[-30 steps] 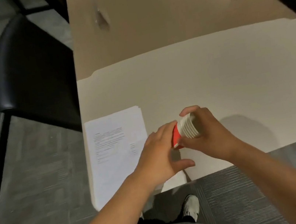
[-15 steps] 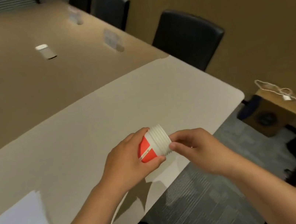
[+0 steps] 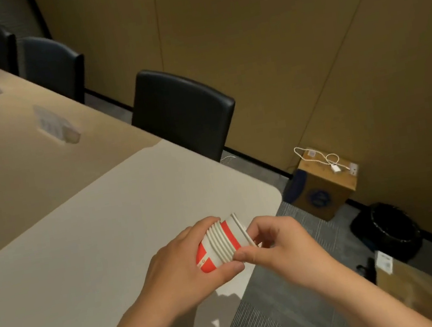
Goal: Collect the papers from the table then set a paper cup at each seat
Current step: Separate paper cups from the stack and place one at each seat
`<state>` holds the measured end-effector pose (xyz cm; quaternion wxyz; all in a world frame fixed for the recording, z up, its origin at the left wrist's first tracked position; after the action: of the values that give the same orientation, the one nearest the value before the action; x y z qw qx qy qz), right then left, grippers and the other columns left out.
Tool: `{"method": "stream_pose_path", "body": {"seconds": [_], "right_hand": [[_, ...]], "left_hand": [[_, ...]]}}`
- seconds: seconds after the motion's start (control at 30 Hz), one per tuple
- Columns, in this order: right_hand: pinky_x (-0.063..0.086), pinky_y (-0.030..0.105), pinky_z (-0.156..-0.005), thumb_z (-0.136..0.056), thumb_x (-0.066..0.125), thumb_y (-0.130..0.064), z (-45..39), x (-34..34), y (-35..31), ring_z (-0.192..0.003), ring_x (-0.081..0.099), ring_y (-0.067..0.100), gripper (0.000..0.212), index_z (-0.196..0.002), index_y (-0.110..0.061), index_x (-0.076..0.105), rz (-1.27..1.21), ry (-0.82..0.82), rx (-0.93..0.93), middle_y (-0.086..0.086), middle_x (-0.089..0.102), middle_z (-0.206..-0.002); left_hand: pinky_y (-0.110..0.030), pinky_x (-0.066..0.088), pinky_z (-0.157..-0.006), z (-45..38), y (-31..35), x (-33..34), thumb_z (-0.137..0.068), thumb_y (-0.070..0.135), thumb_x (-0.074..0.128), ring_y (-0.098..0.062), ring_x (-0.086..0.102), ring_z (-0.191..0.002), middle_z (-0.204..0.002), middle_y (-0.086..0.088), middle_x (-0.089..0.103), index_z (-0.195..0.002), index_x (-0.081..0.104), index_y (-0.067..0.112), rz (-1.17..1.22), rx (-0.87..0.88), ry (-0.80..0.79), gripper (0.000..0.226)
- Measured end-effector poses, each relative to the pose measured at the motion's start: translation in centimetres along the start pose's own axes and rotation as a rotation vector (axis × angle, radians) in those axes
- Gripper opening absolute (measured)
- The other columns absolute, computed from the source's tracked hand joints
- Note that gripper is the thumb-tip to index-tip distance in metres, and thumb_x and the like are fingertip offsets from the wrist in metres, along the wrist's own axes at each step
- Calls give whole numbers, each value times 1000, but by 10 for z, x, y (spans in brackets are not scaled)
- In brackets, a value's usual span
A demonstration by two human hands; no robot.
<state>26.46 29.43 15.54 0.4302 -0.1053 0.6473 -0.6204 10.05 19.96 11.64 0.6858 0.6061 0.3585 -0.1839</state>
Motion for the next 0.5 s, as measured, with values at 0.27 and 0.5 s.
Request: {"method": "stream_pose_path", "body": {"seconds": [0.27, 0.5], "right_hand": [[51, 38, -61, -74, 84, -28, -112, -83, 14, -64, 60, 20, 22, -77, -15, 66, 76, -9, 14, 11, 70, -80], [55, 45, -71, -79, 80, -20, -187, -183, 53, -78, 70, 25, 12, -78, -18, 69, -36, 25, -12, 10, 73, -86]], "left_hand": [[-17, 58, -68, -140, 17, 10, -58, 78, 69, -6, 65, -91, -108, 29, 56, -127, 34, 57, 116, -19, -54, 80], [-23, 61, -76, -260, 57, 52, -53, 80, 73, -3, 64, -99, -115, 32, 55, -131, 31, 62, 130, 9, -80, 90]]}}
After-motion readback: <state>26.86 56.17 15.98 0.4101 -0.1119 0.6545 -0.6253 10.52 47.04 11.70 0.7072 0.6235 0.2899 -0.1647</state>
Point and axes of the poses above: each hand's wrist, its own z-axis away from the middle knuckle, its own x-axis out of the palm, y = z × x, the point moved 3 cm from there along -z, towards the middle knuckle
